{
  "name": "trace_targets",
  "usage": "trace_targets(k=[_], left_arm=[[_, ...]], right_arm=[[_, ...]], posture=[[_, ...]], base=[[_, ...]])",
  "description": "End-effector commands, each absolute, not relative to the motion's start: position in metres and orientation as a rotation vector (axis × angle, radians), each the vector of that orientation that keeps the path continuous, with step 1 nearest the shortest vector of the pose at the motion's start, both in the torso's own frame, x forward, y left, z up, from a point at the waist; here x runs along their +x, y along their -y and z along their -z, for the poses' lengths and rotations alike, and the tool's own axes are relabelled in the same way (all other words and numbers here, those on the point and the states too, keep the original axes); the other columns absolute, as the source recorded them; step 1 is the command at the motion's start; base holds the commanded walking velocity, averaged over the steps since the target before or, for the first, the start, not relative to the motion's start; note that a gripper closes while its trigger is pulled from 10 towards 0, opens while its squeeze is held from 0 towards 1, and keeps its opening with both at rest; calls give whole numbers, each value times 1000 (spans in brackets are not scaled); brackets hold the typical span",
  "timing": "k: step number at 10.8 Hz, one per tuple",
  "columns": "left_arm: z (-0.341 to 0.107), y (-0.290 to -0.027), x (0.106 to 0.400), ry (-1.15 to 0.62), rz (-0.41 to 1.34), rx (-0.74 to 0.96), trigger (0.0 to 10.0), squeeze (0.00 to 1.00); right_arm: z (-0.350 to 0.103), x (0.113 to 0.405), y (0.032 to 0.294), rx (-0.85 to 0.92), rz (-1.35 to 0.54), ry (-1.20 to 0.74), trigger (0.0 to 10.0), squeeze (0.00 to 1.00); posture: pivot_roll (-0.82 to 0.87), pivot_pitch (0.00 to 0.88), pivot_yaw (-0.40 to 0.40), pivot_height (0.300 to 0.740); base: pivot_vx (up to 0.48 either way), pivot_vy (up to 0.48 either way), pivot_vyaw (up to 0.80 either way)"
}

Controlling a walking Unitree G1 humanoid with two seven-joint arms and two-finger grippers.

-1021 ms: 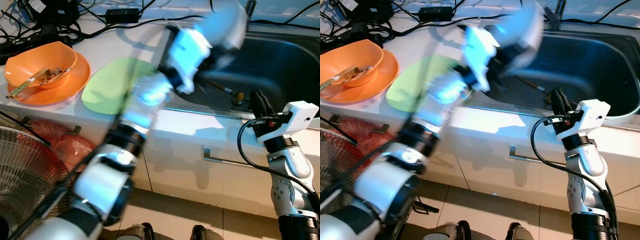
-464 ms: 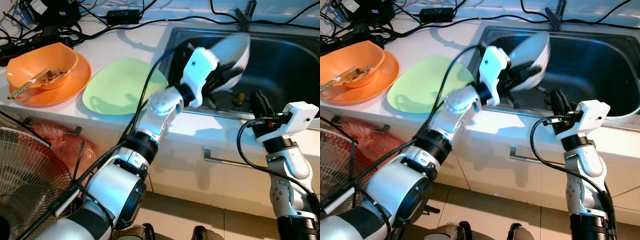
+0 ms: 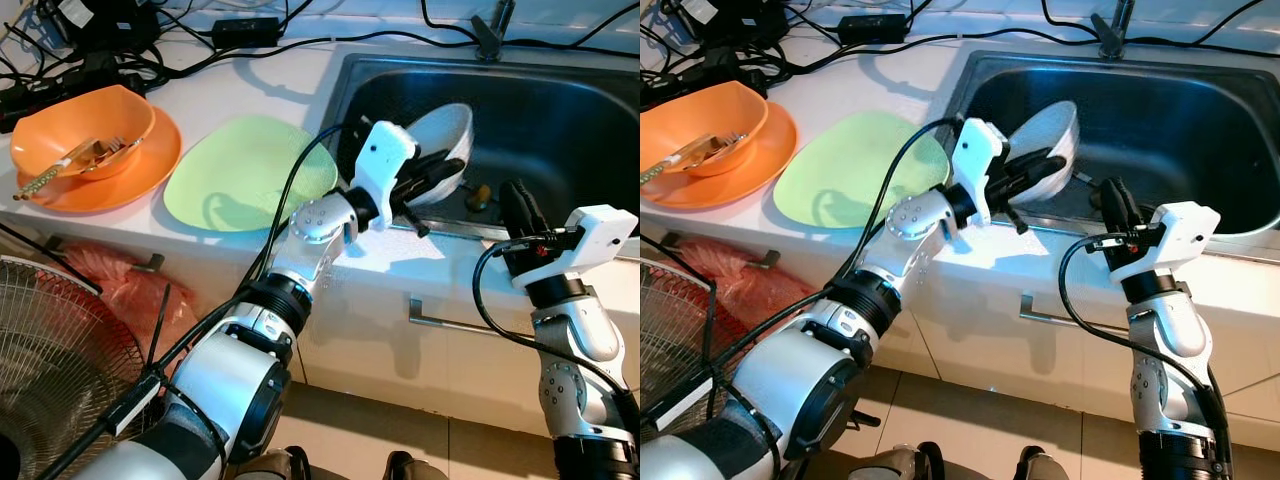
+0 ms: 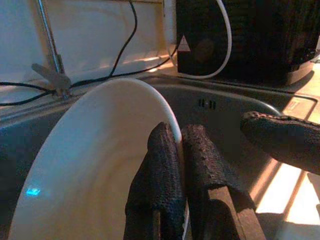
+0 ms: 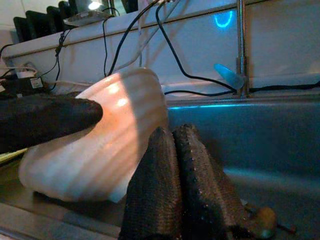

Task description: Kitchen organization

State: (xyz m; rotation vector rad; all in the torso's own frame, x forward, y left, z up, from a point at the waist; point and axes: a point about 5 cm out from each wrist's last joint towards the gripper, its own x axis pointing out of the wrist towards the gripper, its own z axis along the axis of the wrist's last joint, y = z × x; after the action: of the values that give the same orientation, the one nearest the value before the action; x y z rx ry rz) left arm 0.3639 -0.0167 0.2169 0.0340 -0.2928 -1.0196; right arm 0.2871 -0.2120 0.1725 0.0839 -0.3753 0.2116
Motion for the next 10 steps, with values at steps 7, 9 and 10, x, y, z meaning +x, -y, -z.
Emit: trace_targets(k=[7,9,10], left_arm=[[-190,23,357,204,1012,19,10000,1000],[-190,20,358,211,1000,29,10000,0],[-190,19,358,212,999,32,10000,0]], right_arm=[[-142,285,206,109,-218,232,10000,0],[-141,284,207,108,-215,227,10000,0],[-141,284,207,109,-216,226,10000,0]], posture=[[-26,156,123,740],[-22,162,122,740],[-20,162,120,740]], base=[[0,0,0],[0,0,0],[0,0,0]])
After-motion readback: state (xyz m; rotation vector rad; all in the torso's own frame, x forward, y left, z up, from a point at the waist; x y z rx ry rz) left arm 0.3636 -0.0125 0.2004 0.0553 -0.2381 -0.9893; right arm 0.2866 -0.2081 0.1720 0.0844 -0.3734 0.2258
